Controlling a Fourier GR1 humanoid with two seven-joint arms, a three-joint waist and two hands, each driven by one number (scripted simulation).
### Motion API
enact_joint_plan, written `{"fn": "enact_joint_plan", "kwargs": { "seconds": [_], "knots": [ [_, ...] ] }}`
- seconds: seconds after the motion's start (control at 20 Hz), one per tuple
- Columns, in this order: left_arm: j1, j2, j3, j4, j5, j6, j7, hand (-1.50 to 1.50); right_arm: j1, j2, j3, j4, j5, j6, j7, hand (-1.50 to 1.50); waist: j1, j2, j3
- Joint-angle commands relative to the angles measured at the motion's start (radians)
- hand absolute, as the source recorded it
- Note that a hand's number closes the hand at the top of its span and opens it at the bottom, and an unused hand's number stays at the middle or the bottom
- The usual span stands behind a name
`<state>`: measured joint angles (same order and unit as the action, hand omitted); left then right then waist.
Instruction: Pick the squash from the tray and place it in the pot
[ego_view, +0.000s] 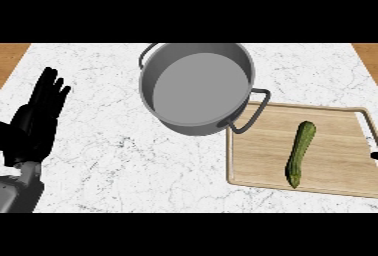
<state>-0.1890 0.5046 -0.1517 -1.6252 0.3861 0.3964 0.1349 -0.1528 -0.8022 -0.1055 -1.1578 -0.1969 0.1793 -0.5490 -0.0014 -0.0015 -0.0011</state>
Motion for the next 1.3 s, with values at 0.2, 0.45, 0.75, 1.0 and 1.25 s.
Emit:
{"fn": "enact_joint_plan", "kwargs": {
  "seconds": [0.2,0.45,0.75,1.0,1.25],
  "knots": [
    [-0.045,-0.022,0.006,0.055,-0.023,-0.003,-0.01,0.0,-0.023,-0.135,0.204,-0.233,0.155,0.111,0.331,-1.5,-0.01,0.0,-0.003],
    [0.014,-0.007,0.02,-0.001,-0.008,-0.035,0.0,0.0,-0.079,-0.147,0.297,-0.34,0.195,0.195,0.565,-1.5,0.013,-0.001,-0.002],
    [0.006,-0.03,0.042,-0.006,-0.049,-0.041,0.035,0.0,-0.078,-0.07,0.289,-0.486,0.179,0.251,0.792,-1.5,-0.001,-0.001,0.0],
    [0.022,-0.058,0.078,-0.066,-0.082,-0.06,0.065,0.0,-0.04,0.036,0.278,-0.469,0.283,0.26,0.769,-1.5,0.002,0.0,0.001],
    [0.019,-0.085,0.097,-0.036,-0.108,-0.098,0.063,0.0,-0.04,0.074,0.275,-0.44,0.373,0.302,0.8,-1.5,0.004,0.001,0.001]
  ]
}}
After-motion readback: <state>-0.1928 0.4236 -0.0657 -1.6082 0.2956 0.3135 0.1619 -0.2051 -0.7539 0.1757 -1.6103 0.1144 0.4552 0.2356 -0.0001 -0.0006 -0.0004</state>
